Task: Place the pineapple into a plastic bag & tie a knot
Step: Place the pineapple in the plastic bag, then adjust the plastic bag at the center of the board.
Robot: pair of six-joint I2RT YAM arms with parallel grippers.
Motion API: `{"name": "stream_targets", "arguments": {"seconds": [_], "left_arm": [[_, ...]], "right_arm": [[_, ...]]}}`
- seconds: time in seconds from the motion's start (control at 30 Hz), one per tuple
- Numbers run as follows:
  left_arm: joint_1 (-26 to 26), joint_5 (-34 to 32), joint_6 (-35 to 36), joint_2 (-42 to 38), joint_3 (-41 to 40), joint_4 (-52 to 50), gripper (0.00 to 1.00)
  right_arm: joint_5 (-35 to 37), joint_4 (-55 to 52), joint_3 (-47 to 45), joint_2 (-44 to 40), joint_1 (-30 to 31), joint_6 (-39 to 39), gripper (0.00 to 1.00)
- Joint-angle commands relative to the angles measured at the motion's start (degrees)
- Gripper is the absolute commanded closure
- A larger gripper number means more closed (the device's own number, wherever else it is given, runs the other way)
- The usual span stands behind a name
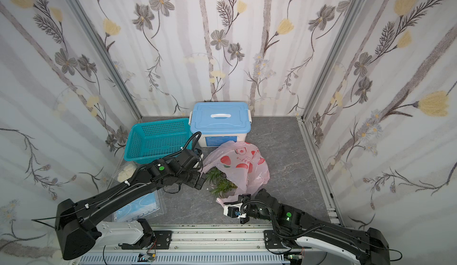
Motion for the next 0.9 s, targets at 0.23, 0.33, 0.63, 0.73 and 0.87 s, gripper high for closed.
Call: {"name": "stream_targets", "arguments": {"seconds": [0.23, 0.33, 0.63, 0.73, 0.87], "left_arm": [[3.31, -2.75, 5.02, 12.57, 1.17, 4.39, 0.0], [4.55, -2.36, 6.0, 13.19, 1.43, 5.85, 0.1], [4.68, 8.62, 8.16, 14.95, -0.03, 4.13, 0.57], [4.66, 9.21, 7.37, 16.09, -0.79, 3.86, 0.53], [4.64, 4.01, 5.16, 14.78, -0.64, 3.84, 0.21]], "right_arm": [[-2.31, 5.83, -1.76, 1.25, -1.02, 2.82, 1.0], [-2.39, 5.07, -1.77, 0.88, -1.04, 2.5, 1.0], [3.98, -7.53, 7.61, -0.4, -1.56, 17.8, 0.49], [2.43, -12.93, 12.44, 0.49, -1.82, 26.11, 0.36], [3.44, -16.47, 18.8, 3.01, -1.52, 40.89, 0.39]]}}
